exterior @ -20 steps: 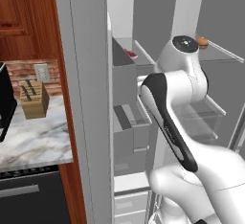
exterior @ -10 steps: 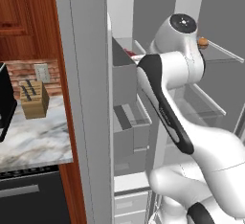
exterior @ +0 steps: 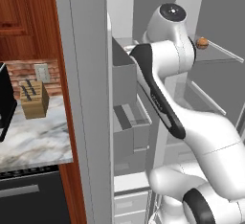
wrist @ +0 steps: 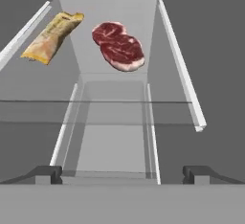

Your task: Pick up the frozen steak from the freezer, place it on any shelf in the fridge, and close the fridge and freezer doors when done.

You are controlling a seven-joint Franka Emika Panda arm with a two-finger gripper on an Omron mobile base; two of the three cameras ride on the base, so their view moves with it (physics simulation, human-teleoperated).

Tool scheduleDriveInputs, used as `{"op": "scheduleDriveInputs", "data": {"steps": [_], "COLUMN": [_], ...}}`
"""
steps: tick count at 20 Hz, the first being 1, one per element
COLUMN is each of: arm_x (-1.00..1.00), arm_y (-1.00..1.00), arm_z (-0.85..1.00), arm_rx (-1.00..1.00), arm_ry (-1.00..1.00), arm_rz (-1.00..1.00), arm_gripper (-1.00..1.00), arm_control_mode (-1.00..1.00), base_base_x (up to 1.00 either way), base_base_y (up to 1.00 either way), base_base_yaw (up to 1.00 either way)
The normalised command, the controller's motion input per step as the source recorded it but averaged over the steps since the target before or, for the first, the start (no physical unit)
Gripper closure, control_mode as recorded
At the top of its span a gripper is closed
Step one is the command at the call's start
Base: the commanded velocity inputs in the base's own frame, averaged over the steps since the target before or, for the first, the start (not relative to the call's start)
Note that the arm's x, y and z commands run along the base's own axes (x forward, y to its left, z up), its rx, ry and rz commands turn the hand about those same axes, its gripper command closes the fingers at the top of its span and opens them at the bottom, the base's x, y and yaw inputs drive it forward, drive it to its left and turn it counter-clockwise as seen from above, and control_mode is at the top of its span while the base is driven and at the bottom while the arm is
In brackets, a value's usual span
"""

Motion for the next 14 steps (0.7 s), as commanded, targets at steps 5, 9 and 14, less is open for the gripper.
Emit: {"op": "scheduleDriveInputs", "data": {"steps": [5,9,14], "arm_x": [0.78,0.56,-0.17], "arm_y": [0.01,0.13,0.22], "arm_z": [0.0,0.09,0.01], "arm_rx": [-0.02,-0.02,-0.07], "arm_ry": [-0.01,-0.01,-0.06], "arm_rz": [0.0,0.0,0.09], "arm_gripper": [-1.0,-1.0,-1.0], "arm_control_mode": [-1.0,-1.0,-1.0], "base_base_x": [0.0,0.0,0.0], "base_base_y": [0.0,0.0,0.0], "base_base_yaw": [0.0,0.0,0.0]}}
